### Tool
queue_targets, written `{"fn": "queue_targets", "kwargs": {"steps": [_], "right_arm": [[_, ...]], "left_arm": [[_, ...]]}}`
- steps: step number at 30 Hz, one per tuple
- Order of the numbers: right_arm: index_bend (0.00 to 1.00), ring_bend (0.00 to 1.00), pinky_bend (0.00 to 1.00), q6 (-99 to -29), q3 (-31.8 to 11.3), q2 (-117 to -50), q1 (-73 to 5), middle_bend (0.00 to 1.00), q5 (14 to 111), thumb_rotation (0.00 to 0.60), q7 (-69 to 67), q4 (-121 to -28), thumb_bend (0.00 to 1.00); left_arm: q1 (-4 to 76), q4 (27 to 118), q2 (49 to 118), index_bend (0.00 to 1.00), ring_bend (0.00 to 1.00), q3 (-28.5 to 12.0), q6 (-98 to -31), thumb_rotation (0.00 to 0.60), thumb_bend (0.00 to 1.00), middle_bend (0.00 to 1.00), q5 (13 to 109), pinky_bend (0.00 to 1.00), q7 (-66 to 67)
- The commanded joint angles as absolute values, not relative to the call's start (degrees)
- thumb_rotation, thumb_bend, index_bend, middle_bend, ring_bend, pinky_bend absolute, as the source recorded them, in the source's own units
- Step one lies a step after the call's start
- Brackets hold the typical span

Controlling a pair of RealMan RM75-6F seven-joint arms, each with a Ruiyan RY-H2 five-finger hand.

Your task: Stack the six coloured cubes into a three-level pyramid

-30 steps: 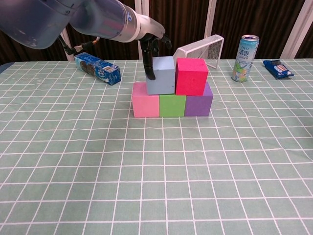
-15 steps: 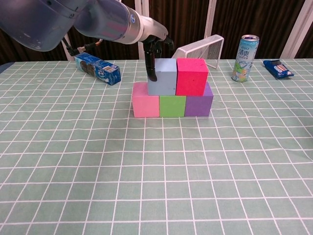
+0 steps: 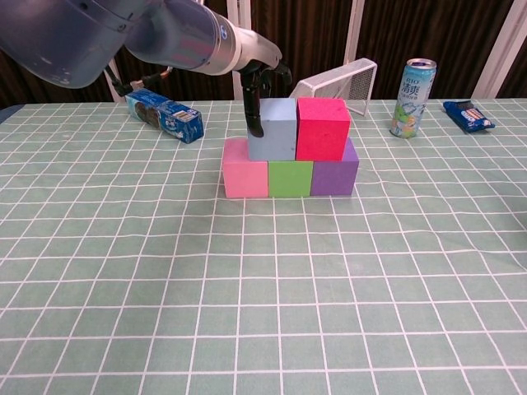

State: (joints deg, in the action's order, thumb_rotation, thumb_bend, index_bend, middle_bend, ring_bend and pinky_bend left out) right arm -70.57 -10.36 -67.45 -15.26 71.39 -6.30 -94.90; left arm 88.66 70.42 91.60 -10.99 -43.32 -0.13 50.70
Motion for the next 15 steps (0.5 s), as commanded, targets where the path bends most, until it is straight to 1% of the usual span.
{"fn": "queue_targets", "kwargs": {"steps": [1,15], "right_arm": [[0.0,0.0,0.0,-70.6,-10.4,-67.4,-15.3,0.0,71.4,0.6,-6.3,-94.9,0.35],[0.0,0.0,0.0,-70.4,-10.2,-67.4,-15.3,0.0,71.4,0.6,-6.3,-95.1,0.35]], "left_arm": [[88.6,70.5,91.6,0.01,0.06,-11.1,-43.4,0.6,0.28,0.34,-0.1,0.1,50.7],[88.4,70.6,91.7,0.01,0.06,-11.5,-43.6,0.6,0.28,0.34,0.3,0.1,50.2]]}}
